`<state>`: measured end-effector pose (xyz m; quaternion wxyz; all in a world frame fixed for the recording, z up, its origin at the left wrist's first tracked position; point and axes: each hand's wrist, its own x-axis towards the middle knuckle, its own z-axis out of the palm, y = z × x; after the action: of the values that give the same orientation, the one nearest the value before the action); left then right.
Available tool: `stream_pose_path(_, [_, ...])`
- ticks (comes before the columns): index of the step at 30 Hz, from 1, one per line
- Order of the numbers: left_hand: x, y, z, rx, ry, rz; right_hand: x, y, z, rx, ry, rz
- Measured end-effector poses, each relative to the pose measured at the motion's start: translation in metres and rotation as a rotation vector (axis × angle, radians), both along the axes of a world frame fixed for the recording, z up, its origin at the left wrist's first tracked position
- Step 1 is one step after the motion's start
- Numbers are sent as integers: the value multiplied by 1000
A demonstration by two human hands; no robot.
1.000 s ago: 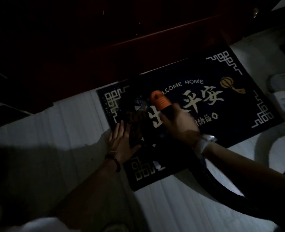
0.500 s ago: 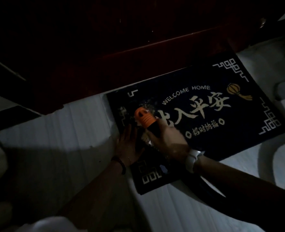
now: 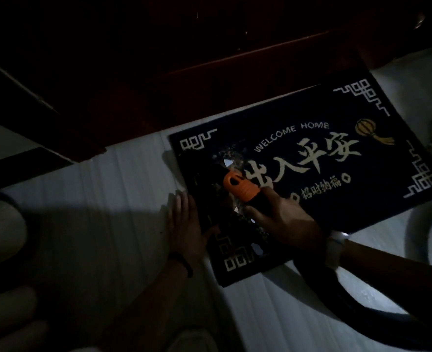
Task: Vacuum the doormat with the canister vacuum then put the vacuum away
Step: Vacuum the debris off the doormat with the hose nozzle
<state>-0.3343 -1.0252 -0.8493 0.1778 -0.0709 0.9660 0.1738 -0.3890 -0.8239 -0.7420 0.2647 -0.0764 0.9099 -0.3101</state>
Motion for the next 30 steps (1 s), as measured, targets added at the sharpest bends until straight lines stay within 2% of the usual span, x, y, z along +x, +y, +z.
stream_pose_path(4, [-5, -2, 5, -13, -31, -11, 28, 20, 15, 74, -26, 11])
stream_pose_path(8, [-5, -2, -1, 10, -46, -7, -10, -17, 9, 51, 89, 48])
stream_pose_path(11, [-7, -3, 2, 6, -65, -15, -28, -26, 5, 2, 65, 29])
stream_pose_path(14, [-8, -3, 8, -25, -90, -17, 13, 6, 4, -23, -14, 12])
stream_pose_path(18, [-9, -3, 12, -58, -129, -48, 71, 38, -5, 34, 46, -24])
stream_pose_path(23, [-12, -9, 12, -7, -180, -83, 39, 14, 0, -38, 45, 65])
stream_pose_path(27, [-7, -15, 13, 39, -202, -118, 12, -8, -6, 159, 154, 216])
stream_pose_path(30, [-6, -18, 14, 13, -219, -133, 14, -2, -8, 166, 176, 175])
